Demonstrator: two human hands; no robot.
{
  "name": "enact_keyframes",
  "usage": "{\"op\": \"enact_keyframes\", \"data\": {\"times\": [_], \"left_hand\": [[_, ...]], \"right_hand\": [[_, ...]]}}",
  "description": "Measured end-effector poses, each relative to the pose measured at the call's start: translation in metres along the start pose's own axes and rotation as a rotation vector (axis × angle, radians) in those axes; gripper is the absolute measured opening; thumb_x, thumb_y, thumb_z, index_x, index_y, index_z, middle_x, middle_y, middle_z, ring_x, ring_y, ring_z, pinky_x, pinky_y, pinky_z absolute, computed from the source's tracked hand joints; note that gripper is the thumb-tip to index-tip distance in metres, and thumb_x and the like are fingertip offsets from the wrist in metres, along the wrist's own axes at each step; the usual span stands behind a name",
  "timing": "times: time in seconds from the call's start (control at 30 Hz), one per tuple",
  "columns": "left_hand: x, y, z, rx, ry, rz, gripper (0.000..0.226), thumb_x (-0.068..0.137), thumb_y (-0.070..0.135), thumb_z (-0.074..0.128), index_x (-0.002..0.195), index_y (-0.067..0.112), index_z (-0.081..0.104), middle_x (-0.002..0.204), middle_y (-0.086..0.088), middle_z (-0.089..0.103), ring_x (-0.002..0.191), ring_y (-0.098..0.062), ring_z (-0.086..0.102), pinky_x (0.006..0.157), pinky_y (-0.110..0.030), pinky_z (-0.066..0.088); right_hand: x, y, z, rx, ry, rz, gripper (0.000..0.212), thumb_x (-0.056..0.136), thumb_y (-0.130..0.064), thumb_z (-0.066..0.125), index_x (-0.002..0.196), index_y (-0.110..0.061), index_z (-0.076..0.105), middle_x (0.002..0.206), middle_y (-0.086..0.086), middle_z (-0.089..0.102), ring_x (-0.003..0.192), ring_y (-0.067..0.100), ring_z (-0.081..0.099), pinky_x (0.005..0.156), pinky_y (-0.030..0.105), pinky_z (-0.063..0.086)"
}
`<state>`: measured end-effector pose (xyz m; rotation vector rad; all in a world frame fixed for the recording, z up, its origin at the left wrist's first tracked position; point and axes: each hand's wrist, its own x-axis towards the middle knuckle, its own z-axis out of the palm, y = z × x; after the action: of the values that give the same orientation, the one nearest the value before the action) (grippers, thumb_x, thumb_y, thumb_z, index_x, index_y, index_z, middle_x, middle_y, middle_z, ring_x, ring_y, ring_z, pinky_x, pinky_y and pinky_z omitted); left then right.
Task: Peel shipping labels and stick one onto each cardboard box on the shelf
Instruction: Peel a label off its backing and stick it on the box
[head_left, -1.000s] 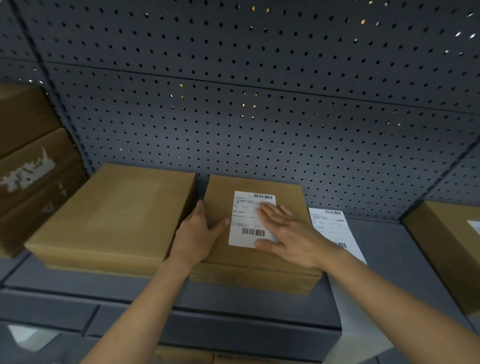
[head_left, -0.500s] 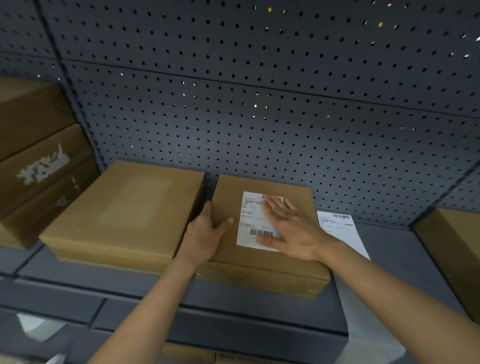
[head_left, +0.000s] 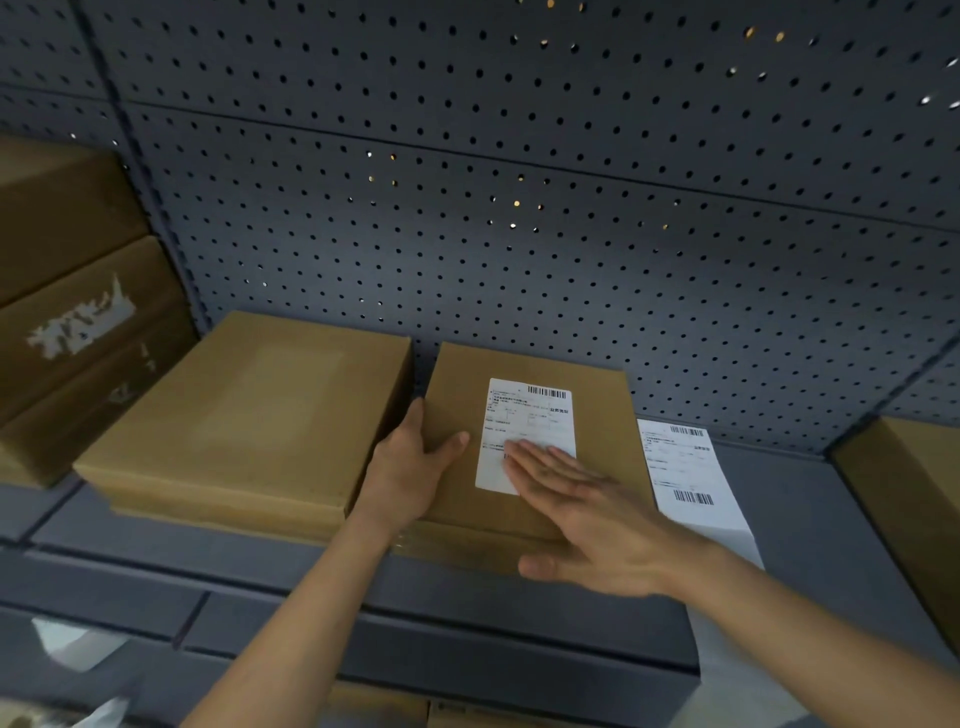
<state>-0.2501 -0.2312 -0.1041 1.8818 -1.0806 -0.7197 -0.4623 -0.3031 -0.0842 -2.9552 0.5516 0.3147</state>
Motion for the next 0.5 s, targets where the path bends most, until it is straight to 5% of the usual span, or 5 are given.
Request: {"op": "enact_keyframes", "data": {"times": [0.1, 0.3, 0.5], "left_hand": [[0.001, -0.003, 0.000, -0.007, 0.000, 0.000, 0.050, 0.096, 0.038, 0.059, 0.139, 0.018, 0.044, 0.115, 0.015, 0.055, 0.108, -0.008, 0.056, 0.066, -0.005, 0.038], [0.002, -0.006, 0.000, -0.062, 0.013, 0.003, 0.057, 0.095, 0.037, 0.062, 0.145, 0.019, 0.041, 0.120, 0.015, 0.057, 0.114, -0.007, 0.056, 0.079, -0.008, 0.040], [0.002, -0.006, 0.001, -0.071, 0.018, -0.003, 0.058, 0.095, 0.038, 0.061, 0.146, 0.018, 0.040, 0.114, 0.015, 0.055, 0.111, -0.011, 0.057, 0.062, 0.002, 0.038]], "right_hand": [[0.017, 0.010, -0.004, 0.037, -0.003, 0.045, 0.107, 0.073, -0.090, -0.004, 0.154, -0.022, -0.018, 0.160, -0.008, -0.027, 0.144, 0.001, -0.028, 0.123, 0.028, -0.007], [0.054, 0.034, -0.020, 0.070, -0.016, 0.122, 0.103, 0.076, -0.085, 0.002, 0.154, -0.020, -0.016, 0.159, -0.007, -0.023, 0.146, 0.005, -0.022, 0.123, 0.029, -0.005], [0.079, 0.049, -0.027, 0.051, -0.009, 0.189, 0.107, 0.074, -0.086, 0.001, 0.155, -0.017, -0.015, 0.162, -0.001, -0.019, 0.149, 0.010, -0.014, 0.122, 0.028, -0.006]]}}
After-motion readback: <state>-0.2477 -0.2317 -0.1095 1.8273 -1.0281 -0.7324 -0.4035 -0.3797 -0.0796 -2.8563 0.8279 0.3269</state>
